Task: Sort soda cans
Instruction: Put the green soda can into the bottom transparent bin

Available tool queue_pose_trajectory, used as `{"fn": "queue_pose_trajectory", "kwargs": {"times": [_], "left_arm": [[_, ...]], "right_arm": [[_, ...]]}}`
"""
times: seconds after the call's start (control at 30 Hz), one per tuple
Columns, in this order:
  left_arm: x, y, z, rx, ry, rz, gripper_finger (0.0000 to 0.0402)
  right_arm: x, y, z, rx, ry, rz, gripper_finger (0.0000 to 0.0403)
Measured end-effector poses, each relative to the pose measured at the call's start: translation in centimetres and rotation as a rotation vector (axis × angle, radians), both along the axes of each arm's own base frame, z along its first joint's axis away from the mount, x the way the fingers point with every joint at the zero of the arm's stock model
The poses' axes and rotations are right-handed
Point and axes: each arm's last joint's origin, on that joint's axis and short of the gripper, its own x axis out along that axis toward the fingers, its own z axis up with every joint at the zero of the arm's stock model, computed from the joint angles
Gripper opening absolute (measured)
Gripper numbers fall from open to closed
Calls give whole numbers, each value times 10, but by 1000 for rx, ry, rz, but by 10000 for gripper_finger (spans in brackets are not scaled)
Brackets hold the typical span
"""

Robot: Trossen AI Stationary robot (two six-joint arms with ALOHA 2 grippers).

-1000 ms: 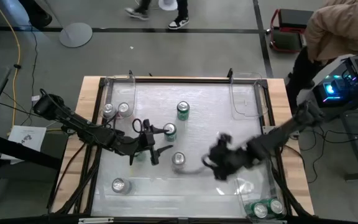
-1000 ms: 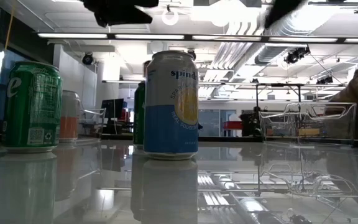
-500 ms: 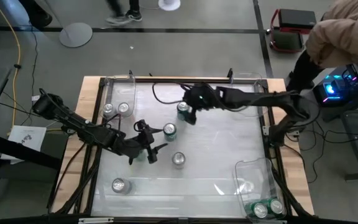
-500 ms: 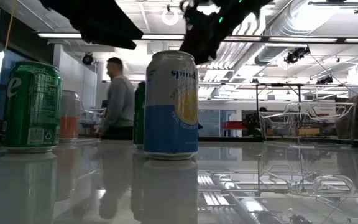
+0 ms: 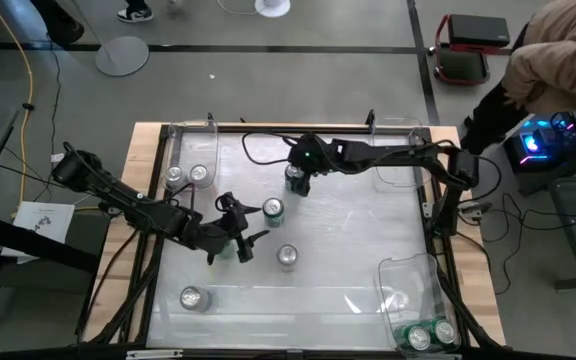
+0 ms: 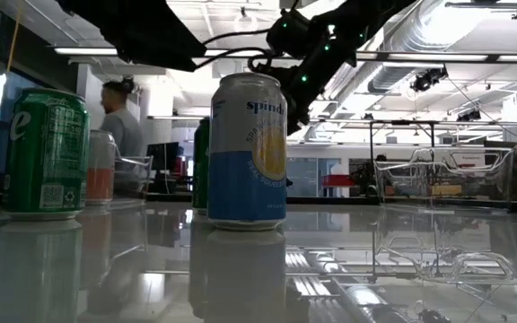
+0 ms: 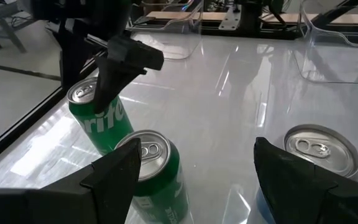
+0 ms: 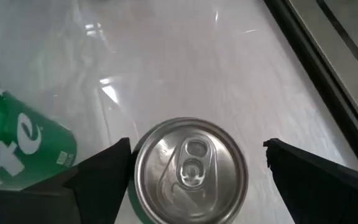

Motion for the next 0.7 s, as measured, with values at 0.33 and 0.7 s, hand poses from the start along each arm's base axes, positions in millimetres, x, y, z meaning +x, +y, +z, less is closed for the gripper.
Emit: {"fn": "queue_pose_trajectory", "kwargs": {"times": [0.33, 0.7], "left_arm": [[0, 0, 0, -7, -4, 3, 287], [0, 0, 0, -10, -4, 3, 287]], "right_arm": [[3, -2, -21, 53, 66, 34, 353], [6, -4, -19, 51, 25, 42, 293]]}}
